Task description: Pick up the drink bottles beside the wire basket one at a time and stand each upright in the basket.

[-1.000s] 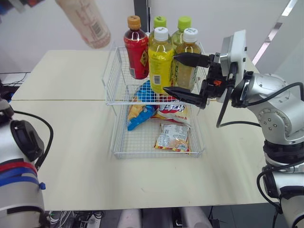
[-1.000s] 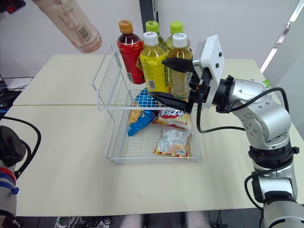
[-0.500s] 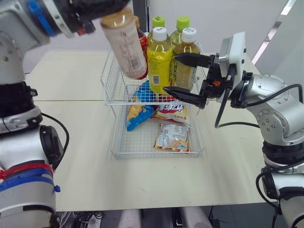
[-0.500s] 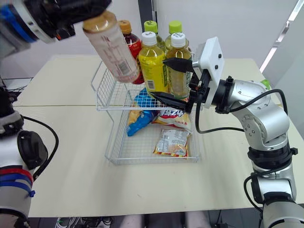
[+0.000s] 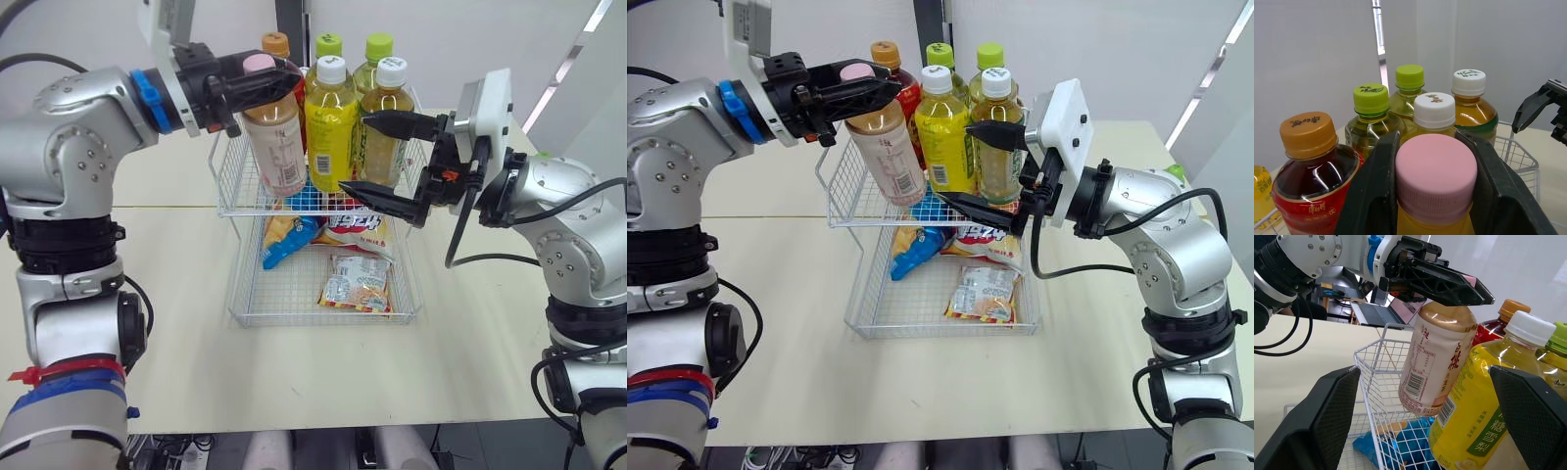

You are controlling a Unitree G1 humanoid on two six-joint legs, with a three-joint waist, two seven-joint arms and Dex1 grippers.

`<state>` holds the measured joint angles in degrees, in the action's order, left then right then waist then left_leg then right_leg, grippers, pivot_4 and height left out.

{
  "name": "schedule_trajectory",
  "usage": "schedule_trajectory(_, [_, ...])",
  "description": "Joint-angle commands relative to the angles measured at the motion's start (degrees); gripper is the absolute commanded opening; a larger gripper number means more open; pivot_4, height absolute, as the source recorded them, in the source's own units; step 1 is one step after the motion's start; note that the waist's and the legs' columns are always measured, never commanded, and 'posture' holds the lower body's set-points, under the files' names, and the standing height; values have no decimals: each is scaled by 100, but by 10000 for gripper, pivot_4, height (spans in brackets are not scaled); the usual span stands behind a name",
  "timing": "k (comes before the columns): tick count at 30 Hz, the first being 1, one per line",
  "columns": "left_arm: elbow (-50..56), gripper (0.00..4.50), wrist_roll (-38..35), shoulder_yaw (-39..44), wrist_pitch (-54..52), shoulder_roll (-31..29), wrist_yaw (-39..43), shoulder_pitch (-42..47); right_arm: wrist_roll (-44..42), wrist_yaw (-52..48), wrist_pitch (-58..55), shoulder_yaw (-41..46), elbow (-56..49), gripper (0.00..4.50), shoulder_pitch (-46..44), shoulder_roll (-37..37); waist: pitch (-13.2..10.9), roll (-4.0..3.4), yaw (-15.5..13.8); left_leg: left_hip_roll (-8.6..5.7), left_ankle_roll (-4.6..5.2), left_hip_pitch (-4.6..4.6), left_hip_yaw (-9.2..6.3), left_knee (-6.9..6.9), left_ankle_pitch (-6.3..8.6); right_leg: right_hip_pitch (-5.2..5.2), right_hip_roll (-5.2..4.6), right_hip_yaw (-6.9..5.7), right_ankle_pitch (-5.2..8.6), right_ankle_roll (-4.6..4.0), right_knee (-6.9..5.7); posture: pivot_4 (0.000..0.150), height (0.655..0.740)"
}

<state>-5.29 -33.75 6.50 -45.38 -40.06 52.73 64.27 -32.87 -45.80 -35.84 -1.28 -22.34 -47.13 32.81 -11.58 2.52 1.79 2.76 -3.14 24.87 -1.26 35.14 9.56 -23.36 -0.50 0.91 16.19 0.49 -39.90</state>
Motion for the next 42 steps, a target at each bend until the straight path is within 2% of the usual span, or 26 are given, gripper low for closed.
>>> schedule_trajectory(1, [4, 13568, 62, 102, 346, 88, -76, 183, -99, 53, 9, 185, -222, 45000, -22, 57, 0, 0, 0, 0, 0, 0, 0, 0, 0, 0, 0, 1, 0, 0, 0, 1500, 7400])
schedule_trajectory(4, [-89, 13568, 125, 107, 453, 138, -74, 228, -107, 56, 5, 191, -232, 45000, -17, 55, 0, 0, 5, 0, 0, 0, 0, 0, 0, 0, 0, 0, 0, 0, 0, 1500, 7400])
schedule_trajectory(6, [-128, 20795, 162, 102, 513, 124, -36, 217, -113, 56, -3, 195, -237, 45000, -14, 55, 0, 0, 5, 0, 0, 0, 0, 0, 0, 0, 0, 1, 0, 0, 1, 1500, 7400])
schedule_trajectory(10, [-36, 32068, 43, 184, 465, 46, 66, 187, -133, 60, -24, 204, -271, 45000, -2, 53, 0, 0, 4, 0, 0, 0, 0, -1, 0, 0, 0, 1, 0, 0, 1, 1500, 7400])
schedule_trajectory(14, [142, 44819, -333, 528, 159, -90, 41, 227, -142, 40, -3, 205, -234, 45000, -13, 44, 0, 0, 12, 0, 0, 0, 0, 0, 0, 0, 0, 1, 0, 0, 0, 1500, 7400])
schedule_trajectory(21, [-60, 44819, -559, 1371, -95, -1081, -108, 109, -376, 135, -10, 415, 30, 45000, -253, -94, 0, -1, 45, 3, 0, -3, -1, -1, 0, 0, 3, 0, 0, 0, -2, 1500, 7400])
schedule_trajectory(24, [-203, 44819, -390, 1646, 63, -1477, -211, -191, -836, -167, -440, 1246, 751, 45000, -1099, 770, -12, -19, 17, 0, 0, -3, 0, -1, 0, 1, -3, -1, 0, 0, -2, 1500, 7400])
schedule_trajectory(27, [-515, 44819, -84, 2078, 477, -1682, -565, -729, -296, -416, 115, 1442, 1733, 45000, -1380, 1542, -11, -23, -68, -10, 0, -4, 6, -2, 0, 6, -21, -8, 2, 2, 10, 1500, 7400])
schedule_trajectory(29, [-663, 44819, 140, 2264, 862, -1722, -698, -1184, 129, -546, 596, 1367, 2216, 45000, -1344, 1811, 2, -13, -70, -7, 1, -7, 5, -10, 2, 13, -19, -10, 2, 2, 32, 1500, 7400])
schedule_trajectory(34, [-748, 44819, 632, 2425, 1870, -1551, -764, -2593, 605, -715, 1298, 1455, 3209, 45000, -852, 1945, 3, -12, -11, -4, 3, -9, 31, -10, 1, 10, -20, 13, -2, 5, 36, 1500, 7400])
schedule_trajectory(39, [-957, 44819, 837, 2518, 2579, -1072, -999, -3581, 1086, -828, 1993, 1507, 4180, 45000, 460, 1910, 4, -10, -16, -3, 2, -8, 34, -14, 2, 8, -21, 14, -3, 5, 36, 1500, 7400])
schedule_trajectory(42, [-838, 44819, 969, 2332, 2813, -722, -1107, -4206, 1262, -420, 2378, 1567, 4564, 45000, 1223, 1470, 4, -11, -15, -5, 2, -8, 37, -15, 2, 9, -25, 15, -2, 5, 33, 1500, 7400])
